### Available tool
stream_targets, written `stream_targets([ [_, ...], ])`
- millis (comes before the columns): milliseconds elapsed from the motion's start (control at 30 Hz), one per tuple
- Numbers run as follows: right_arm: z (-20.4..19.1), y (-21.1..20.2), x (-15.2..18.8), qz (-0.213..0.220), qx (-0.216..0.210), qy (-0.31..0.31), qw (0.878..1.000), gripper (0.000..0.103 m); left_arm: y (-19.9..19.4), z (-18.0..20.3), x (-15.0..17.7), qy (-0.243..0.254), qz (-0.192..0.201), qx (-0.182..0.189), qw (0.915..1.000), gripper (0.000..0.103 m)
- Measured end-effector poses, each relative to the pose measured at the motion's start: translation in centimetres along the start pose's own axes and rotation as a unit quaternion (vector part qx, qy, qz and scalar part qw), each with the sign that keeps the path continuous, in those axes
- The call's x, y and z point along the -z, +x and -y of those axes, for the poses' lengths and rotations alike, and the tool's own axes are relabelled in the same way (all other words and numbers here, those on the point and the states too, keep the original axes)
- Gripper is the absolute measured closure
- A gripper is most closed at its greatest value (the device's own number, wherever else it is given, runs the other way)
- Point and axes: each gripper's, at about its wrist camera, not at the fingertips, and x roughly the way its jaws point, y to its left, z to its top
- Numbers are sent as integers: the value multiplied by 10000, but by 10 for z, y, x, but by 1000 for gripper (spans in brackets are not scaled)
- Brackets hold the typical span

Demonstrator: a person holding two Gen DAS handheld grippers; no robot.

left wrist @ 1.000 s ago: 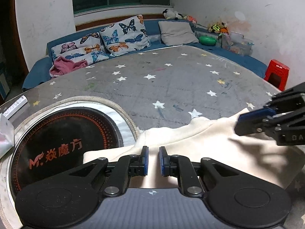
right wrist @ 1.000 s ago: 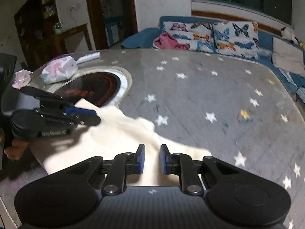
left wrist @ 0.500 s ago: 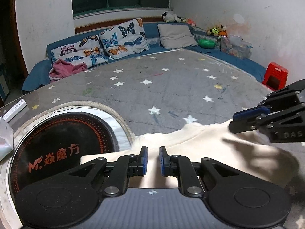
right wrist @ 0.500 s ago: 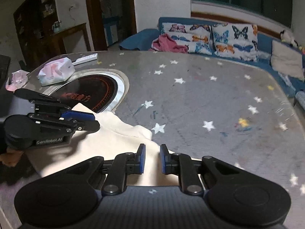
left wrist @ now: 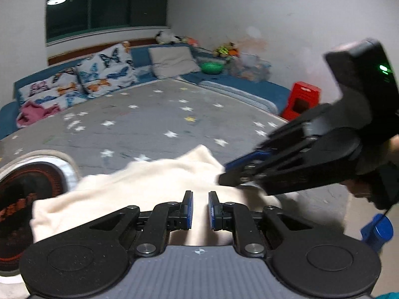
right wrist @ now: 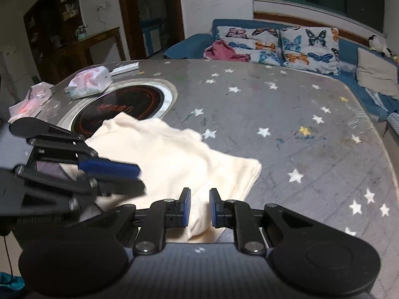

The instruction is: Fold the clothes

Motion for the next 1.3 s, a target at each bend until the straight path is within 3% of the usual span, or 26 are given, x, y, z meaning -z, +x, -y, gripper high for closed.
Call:
stream_targets([
  [333,8,4,13,-22,255,-47,9997,88,10,10,14,166,-100,40,9998,86],
  [633,-14,-1,23,-22,53,-376,9993,88,1,4,18,-58,-33,-1,10000,80],
  [933,-31,-8,27,-46,-73,-657,9978,88,-46,-35,41,-661,40,-572,9962,79],
  [1100,-39,-18,19,118,-92,-740,9971,88,-65,-68,51,-1148,117,-1085,9874,79],
  [1300,-49,-4,20,-10,-207,-878,9959,88,-73,-97,73,-1636,11,-1207,9791,78],
])
